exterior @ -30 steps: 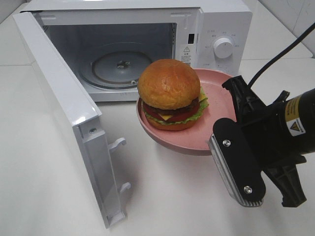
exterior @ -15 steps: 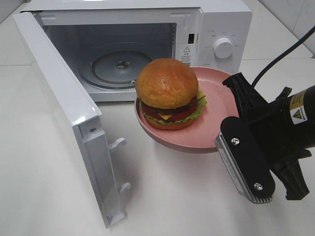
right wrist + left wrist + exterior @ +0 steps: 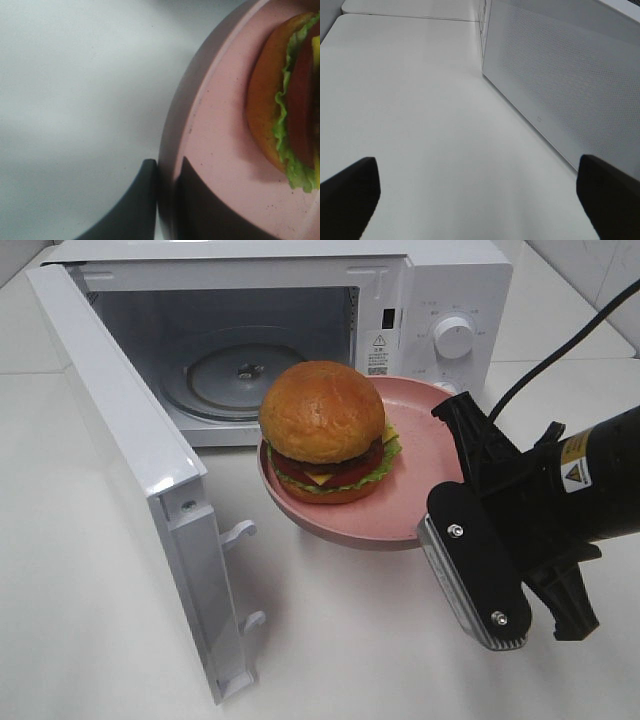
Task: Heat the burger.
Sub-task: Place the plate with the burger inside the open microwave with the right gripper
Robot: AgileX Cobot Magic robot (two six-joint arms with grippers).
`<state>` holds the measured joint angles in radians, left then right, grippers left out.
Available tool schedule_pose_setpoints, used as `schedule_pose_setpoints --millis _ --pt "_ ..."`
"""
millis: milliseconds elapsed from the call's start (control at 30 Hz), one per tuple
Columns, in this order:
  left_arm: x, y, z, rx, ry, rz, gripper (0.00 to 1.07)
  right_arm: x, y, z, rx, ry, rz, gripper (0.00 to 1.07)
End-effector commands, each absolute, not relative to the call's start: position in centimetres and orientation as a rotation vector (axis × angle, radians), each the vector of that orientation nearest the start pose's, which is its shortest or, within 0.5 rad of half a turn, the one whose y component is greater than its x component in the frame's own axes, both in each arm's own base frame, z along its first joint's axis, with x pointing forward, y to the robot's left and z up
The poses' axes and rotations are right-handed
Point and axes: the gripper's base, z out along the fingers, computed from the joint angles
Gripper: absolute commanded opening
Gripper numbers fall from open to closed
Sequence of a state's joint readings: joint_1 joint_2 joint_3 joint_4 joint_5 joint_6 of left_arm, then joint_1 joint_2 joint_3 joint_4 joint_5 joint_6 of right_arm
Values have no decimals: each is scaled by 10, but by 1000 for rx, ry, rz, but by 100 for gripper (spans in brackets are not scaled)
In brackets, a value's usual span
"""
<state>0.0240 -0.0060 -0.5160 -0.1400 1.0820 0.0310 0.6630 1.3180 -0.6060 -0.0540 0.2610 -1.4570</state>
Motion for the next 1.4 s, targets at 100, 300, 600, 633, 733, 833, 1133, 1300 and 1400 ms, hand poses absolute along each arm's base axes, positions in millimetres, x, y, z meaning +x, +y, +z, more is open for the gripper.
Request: schedule_pose_setpoints --millis 100,300,600,633,733,833,1133,1300,1400 --pt "-9 -12 281 15 2020 -143 100 201 155 213 -2122 1129 -411 2" --pt "-9 -12 281 15 2020 -143 100 211 163 213 -2122 1135 -407 2" --pt "-9 -12 281 15 2020 -143 100 227 176 205 -2139 1147 -396 3" --pt "-9 -12 281 15 2020 -143 100 229 177 205 -2139 1147 -397 3" --pt "-9 -12 281 15 2020 -143 100 236 183 206 -2132 1143 -399 3" --pt "-9 -12 281 15 2020 -143 100 238 185 206 -2129 1141 -401 3" --pt "-9 -12 281 15 2020 -143 100 256 199 202 -2108 1163 -386 4" --pt "-9 -12 281 15 2020 -143 100 263 205 201 -2109 1164 -386 5" --pt "-9 -12 281 15 2020 -143 100 267 208 202 -2100 1157 -390 5"
